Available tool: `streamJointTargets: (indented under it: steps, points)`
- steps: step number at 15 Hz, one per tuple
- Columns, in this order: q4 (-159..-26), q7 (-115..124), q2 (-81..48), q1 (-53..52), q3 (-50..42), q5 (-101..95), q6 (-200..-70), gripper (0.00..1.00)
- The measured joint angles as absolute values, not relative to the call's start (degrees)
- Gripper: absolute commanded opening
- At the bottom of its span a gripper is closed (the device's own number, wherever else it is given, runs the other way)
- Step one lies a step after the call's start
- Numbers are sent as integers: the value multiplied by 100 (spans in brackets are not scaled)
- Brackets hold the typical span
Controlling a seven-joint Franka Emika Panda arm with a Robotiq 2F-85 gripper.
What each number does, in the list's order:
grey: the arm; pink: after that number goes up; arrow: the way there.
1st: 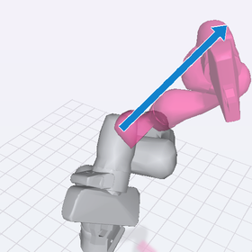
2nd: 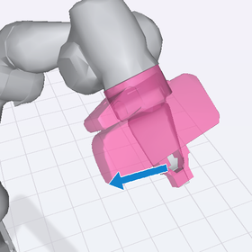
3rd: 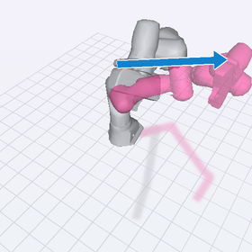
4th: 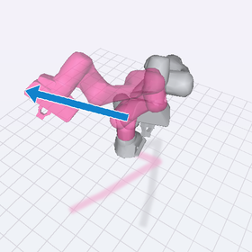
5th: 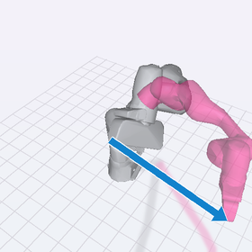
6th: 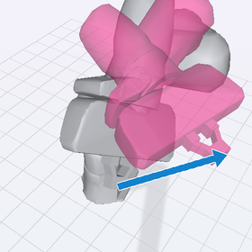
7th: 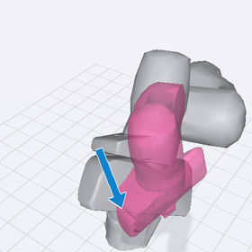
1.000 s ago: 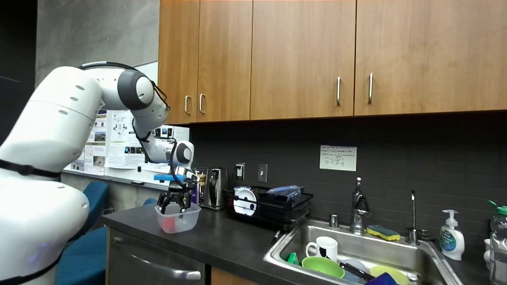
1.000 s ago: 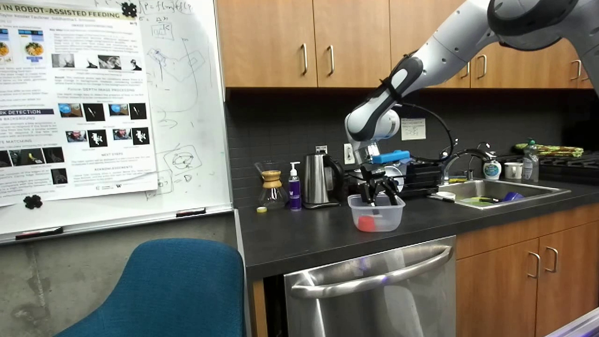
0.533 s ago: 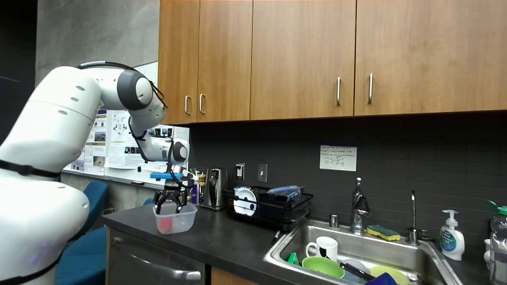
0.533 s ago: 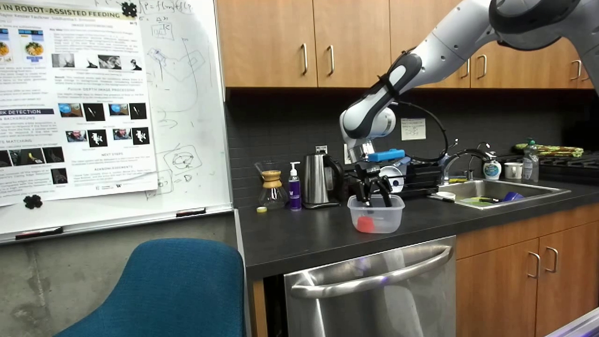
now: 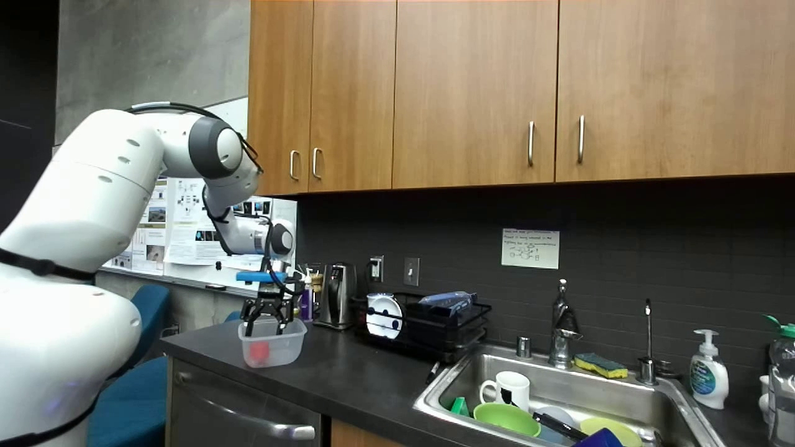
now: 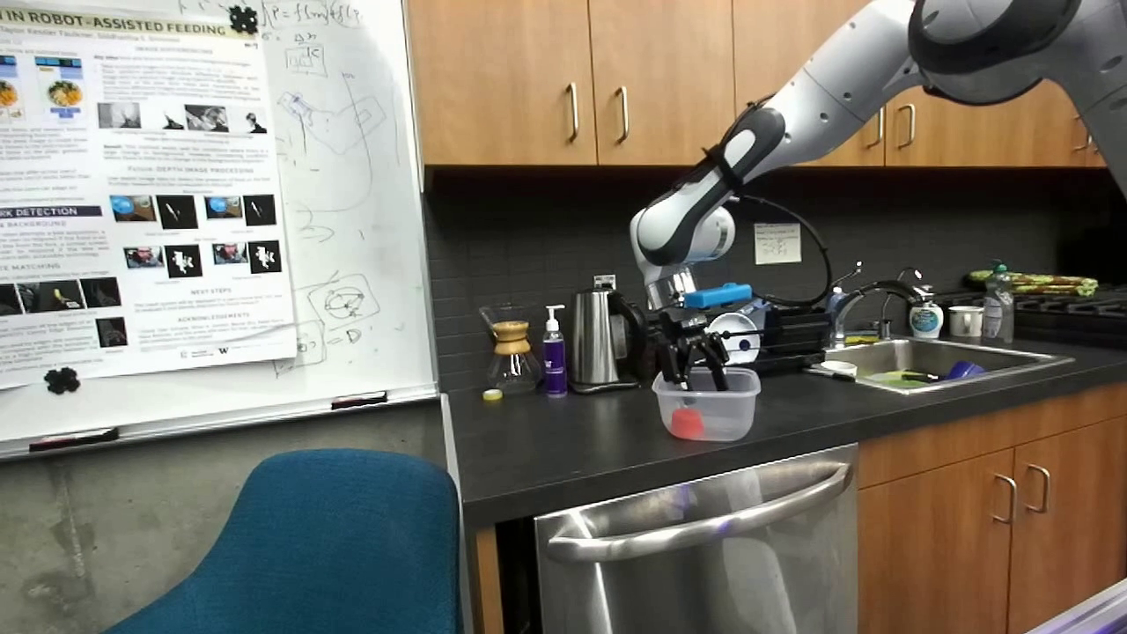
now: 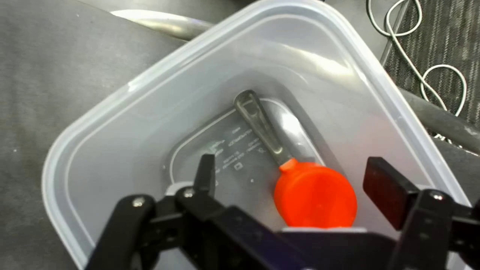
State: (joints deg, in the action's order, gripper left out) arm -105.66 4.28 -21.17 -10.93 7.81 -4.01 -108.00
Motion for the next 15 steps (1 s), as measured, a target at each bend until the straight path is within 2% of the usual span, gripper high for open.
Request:
streamJointTargets:
  steps: [15]
  points:
    - [-9740,459,-2700,-1116,743,-619,-10534,100]
